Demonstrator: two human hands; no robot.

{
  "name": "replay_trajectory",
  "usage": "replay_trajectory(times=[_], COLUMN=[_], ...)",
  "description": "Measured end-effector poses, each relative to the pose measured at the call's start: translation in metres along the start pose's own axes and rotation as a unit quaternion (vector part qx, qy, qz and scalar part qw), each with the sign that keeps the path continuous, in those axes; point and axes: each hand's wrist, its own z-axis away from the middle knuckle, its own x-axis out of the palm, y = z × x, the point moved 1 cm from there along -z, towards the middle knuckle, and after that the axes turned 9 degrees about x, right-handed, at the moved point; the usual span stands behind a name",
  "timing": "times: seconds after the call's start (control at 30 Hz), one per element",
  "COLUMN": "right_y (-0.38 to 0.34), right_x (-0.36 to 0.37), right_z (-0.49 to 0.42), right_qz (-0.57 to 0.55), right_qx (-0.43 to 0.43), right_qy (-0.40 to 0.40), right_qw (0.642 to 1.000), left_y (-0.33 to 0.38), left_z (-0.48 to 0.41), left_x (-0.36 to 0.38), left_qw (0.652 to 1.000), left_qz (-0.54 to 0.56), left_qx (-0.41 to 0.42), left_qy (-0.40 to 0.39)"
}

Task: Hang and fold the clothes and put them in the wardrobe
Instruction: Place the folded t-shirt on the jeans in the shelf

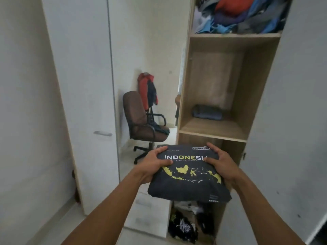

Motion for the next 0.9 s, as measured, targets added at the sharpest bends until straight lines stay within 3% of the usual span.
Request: replay_trajectory(times=[0.2,0.6,0.9], right_y=[-0.027,-0.099,-0.112], right_x=[-0.072,-0.146,-0.194], right_z=[-0.095,-0.302,-0.42], right_qz=[-0.079,-0.059,-0.037], right_qx=[0.022,0.052,-0.006], right_qy=[0.072,0.155,0.2], right_qw=[0.994,0.985,0.979], left_y=[0.018,0.044,0.041], left_z=[-0.136,-0.397,-0.52], left_x=[0.052,0.09,0.123], left_qw=[0.998,0.995,0.994], left_qz=[-0.002,0.007,-0.039], left_qx=[0.015,0.001,0.06], left_qy=[-0.057,-0.103,-0.086])
